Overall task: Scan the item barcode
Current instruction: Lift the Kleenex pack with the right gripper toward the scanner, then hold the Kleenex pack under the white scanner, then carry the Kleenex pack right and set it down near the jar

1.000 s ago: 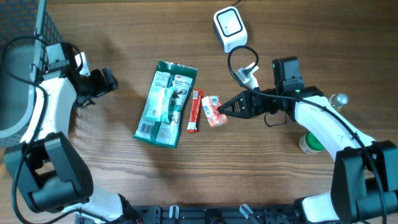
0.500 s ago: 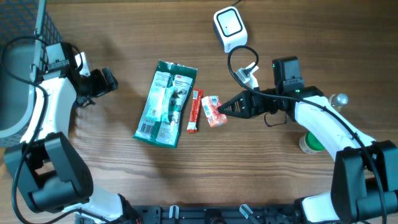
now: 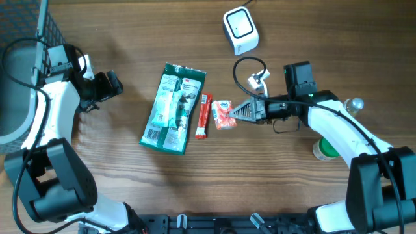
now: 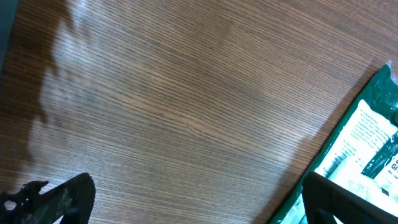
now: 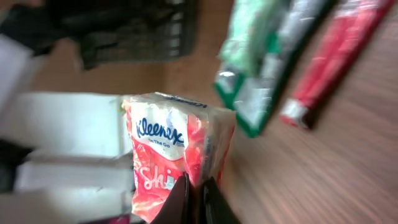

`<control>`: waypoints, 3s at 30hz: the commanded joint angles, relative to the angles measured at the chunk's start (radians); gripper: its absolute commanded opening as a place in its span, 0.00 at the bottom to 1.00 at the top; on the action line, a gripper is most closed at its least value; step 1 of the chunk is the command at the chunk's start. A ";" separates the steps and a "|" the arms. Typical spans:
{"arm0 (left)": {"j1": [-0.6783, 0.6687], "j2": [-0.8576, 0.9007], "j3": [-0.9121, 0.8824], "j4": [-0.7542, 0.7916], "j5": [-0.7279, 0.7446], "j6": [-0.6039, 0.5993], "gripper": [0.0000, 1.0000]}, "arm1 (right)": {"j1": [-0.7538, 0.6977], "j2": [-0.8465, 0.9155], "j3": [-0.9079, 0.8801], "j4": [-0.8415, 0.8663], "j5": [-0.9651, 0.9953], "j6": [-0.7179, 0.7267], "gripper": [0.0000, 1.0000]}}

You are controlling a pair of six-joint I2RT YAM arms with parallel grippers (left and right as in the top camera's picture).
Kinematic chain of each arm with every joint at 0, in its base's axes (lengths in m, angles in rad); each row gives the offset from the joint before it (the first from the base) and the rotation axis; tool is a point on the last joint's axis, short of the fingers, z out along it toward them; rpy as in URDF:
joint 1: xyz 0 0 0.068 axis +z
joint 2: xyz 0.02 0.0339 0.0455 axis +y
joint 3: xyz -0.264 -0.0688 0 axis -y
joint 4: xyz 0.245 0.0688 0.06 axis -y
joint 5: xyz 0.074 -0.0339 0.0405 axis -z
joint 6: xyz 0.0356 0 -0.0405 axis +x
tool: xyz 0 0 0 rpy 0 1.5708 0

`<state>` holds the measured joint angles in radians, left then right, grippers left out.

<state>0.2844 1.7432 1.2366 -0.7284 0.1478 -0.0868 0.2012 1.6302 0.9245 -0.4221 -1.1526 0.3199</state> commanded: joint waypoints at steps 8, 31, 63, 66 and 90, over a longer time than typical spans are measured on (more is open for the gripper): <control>0.010 0.008 -0.007 0.000 0.008 0.008 1.00 | 0.031 -0.022 0.027 -0.030 0.327 0.021 0.04; 0.010 0.008 -0.007 0.000 0.008 0.008 1.00 | 0.233 0.163 0.978 -0.366 1.412 -0.462 0.04; 0.010 0.008 -0.007 0.000 0.008 0.008 1.00 | 0.235 0.592 0.978 -0.031 1.845 -0.681 0.04; 0.010 0.008 -0.007 0.000 0.008 0.008 1.00 | 0.236 0.477 0.978 -0.137 1.836 -0.602 0.04; 0.010 0.008 -0.007 0.000 0.008 0.008 1.00 | 0.166 0.066 0.447 -0.858 1.382 -0.107 0.04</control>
<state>0.2844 1.7432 1.2366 -0.7292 0.1482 -0.0864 0.3695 1.6852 1.4857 -1.3247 0.2455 0.1413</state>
